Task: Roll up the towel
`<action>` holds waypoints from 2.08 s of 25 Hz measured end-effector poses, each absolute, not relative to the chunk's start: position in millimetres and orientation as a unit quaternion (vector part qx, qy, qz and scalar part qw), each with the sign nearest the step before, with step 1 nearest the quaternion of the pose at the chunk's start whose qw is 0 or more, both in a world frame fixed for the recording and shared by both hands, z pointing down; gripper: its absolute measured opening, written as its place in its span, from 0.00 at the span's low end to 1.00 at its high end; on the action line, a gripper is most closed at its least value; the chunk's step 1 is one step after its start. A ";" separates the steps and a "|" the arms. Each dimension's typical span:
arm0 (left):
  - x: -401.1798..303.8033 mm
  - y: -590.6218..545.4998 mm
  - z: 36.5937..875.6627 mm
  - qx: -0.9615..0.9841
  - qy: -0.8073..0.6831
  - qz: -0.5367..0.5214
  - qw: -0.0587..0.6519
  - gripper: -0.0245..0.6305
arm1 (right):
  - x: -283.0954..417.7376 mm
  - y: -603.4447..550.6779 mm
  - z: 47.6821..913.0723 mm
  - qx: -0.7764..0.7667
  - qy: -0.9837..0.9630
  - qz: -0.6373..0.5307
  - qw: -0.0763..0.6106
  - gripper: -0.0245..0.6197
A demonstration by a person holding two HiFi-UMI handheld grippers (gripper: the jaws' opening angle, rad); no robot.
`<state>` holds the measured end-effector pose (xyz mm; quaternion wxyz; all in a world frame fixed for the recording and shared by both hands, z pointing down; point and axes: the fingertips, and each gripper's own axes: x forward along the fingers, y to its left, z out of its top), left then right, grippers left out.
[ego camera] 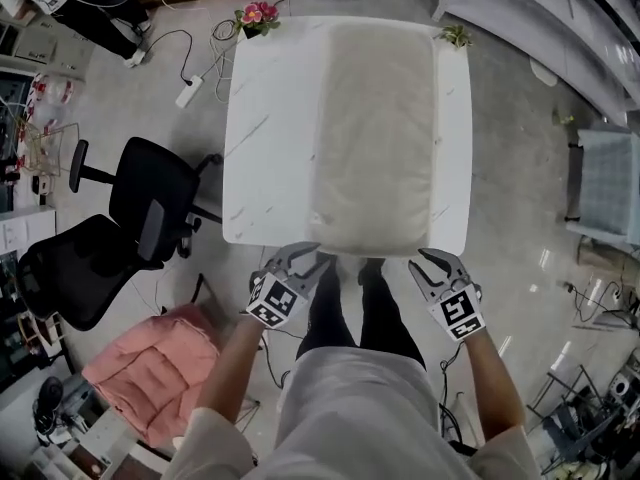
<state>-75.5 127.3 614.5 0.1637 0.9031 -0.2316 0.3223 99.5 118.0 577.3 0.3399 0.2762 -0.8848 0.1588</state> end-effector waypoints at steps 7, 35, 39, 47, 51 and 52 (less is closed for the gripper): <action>-72.8 142.4 684.7 0.884 -0.156 0.424 0.122 0.28 | 104.8 126.9 639.5 0.208 -0.876 0.161 0.404 0.25; -85.9 192.3 737.2 0.841 -0.065 0.537 0.027 0.08 | 120.3 188.5 723.6 0.102 -0.845 0.070 0.521 0.08; -90.6 201.8 735.9 0.839 -0.061 0.539 0.048 0.09 | 116.1 201.3 721.5 0.086 -0.846 0.085 0.519 0.09; -85.1 161.8 720.5 0.838 -0.071 0.539 0.049 0.09 | 124.3 156.7 709.9 0.128 -0.851 0.128 0.493 0.10; -84.8 137.8 728.3 0.834 -0.086 0.543 0.046 0.10 | 126.4 133.7 715.1 0.141 -0.849 0.136 0.491 0.11; -85.3 132.0 731.3 0.831 -0.094 0.547 0.041 0.11 | 126.8 129.4 717.5 0.144 -0.848 0.135 0.492 0.11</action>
